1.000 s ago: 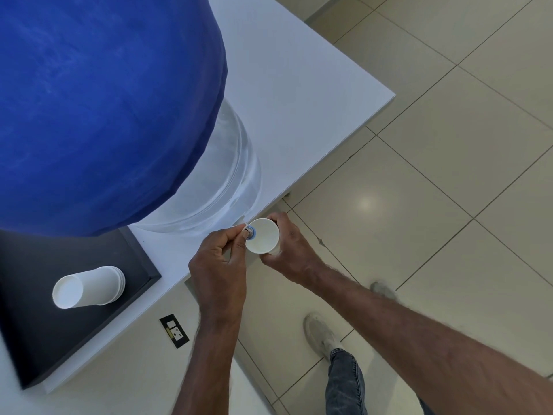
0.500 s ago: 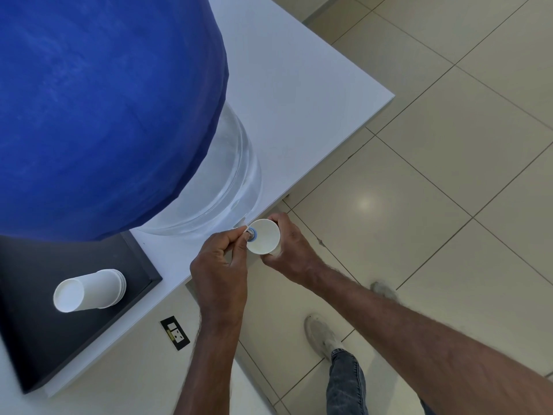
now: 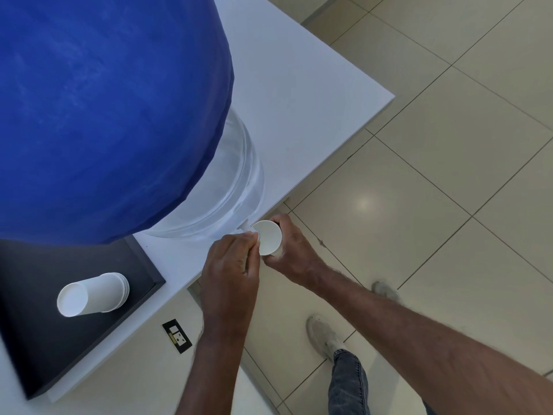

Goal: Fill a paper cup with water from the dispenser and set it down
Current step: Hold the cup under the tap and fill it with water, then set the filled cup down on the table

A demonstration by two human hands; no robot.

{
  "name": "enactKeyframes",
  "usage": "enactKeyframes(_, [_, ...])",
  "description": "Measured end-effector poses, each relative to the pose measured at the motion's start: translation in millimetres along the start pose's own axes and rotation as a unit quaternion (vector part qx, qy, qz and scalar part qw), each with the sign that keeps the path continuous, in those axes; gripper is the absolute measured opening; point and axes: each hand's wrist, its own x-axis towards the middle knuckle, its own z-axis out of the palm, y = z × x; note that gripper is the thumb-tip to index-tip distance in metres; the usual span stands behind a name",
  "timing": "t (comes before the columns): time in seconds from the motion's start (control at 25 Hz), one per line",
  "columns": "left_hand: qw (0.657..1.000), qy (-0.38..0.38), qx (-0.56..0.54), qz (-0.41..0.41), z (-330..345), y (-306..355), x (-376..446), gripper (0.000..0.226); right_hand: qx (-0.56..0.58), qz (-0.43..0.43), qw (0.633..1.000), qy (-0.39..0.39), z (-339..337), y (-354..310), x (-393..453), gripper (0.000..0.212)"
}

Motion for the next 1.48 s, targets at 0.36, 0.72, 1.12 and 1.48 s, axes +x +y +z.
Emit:
enactKeyframes(0.36, [0.992, -0.027, 0.089, 0.082, 10, -1, -10, 0.022, 0.000, 0.020, 1.000, 0.001, -3, 5, -2, 0.061])
enactKeyframes(0.72, [0.997, -0.011, 0.045, 0.056, 11, 38, -11, 0.024, -0.005, 0.048, 0.997, 0.053, -68, -2, -16, 0.064])
enactKeyframes(1.12, [0.997, 0.031, -0.069, -0.030, 69, 111, 118, 0.034, -0.039, -0.015, 0.995, 0.089, -226, -46, 69, 0.071])
enactKeyframes(1.48, [0.988, 0.018, 0.018, -0.154, 127, 98, 271, 0.059, -0.077, -0.073, 0.993, 0.050, -276, -75, 239, 0.069])
